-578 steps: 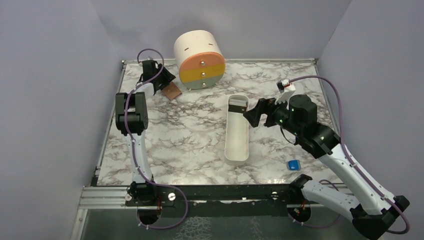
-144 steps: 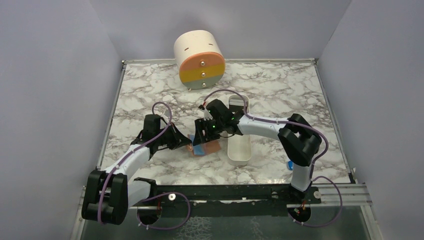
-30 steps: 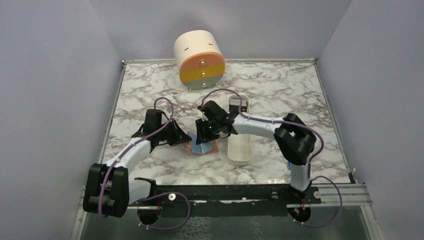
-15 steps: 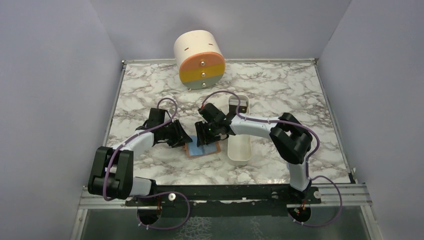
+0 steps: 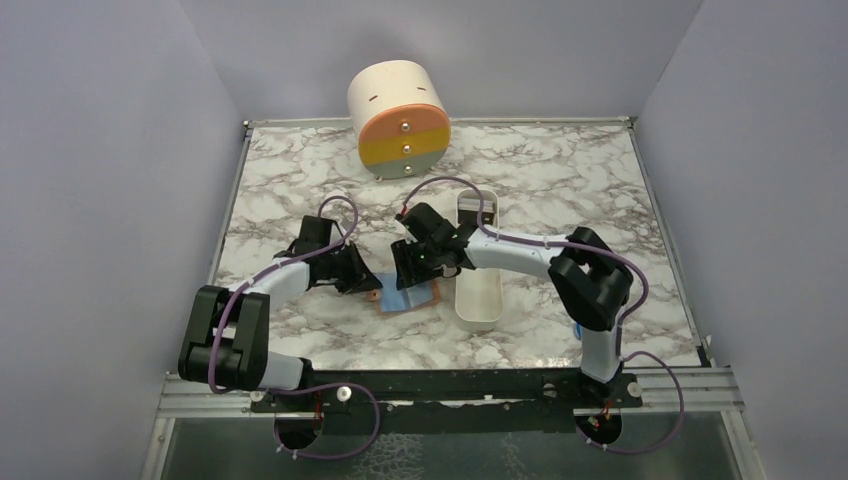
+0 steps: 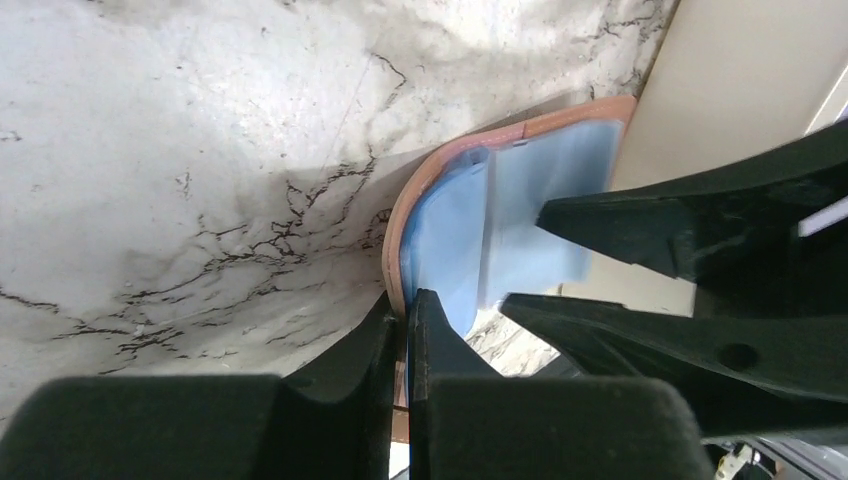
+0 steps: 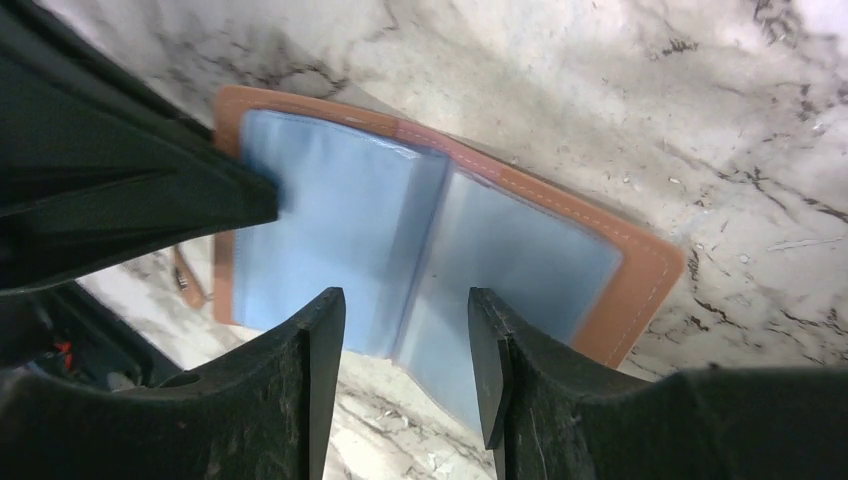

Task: Put the credit cards into the card holder
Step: Open the card holder at the center of the board, then pick up the credit card from the storage box.

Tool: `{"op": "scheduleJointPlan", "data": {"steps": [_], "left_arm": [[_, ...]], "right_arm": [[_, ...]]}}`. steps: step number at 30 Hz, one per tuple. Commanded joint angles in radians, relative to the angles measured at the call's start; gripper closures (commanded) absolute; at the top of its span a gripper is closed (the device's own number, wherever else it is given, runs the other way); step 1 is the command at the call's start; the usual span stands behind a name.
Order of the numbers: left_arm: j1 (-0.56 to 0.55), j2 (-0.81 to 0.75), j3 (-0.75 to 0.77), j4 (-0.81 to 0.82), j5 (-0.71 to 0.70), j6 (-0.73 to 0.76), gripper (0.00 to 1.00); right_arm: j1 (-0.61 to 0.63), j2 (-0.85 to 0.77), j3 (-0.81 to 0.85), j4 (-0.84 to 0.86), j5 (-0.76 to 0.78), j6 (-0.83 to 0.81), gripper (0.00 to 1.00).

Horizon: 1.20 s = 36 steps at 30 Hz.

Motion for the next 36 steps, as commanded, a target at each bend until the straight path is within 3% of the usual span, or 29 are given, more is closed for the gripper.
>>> {"op": "scheduleJointPlan", "data": {"steps": [1,7,11,20,23,29,36], "left_arm": [[-0.001,0.003,0.014,0.026,0.073,0.031,1.00],[-0.001,-0.016,0.015,0.034,0.141,0.043,1.00],[-0.001,-0.033,0.025,0.021,0.175,0.059,1.00],[-0.001,-0.018,0.055,-0.019,0.206,0.116,1.00],[-0.001,-0.003,0.069,-0.030,0.216,0.130,1.00],[-0.001,0.001,0.067,-0.034,0.233,0.139,1.00],[-0.002,0.022,0.062,-0.020,0.281,0.136,1.00]], "right_arm": [[0.000,-0.120,0.010,0.022,0.009,-0.103,0.51],[-0.020,-0.238,0.023,0.047,-0.011,-0.282,0.52],[-0.049,-0.309,0.053,-0.001,0.106,-0.394,0.55],[-0.250,-0.369,0.084,-0.043,0.060,-0.685,0.55],[-0.292,-0.344,0.098,-0.050,0.120,-0.757,0.55],[-0.407,-0.308,0.092,-0.038,-0.069,-0.910,0.54],[-0.439,-0.267,0.014,-0.008,-0.101,-1.128,0.54]]}}
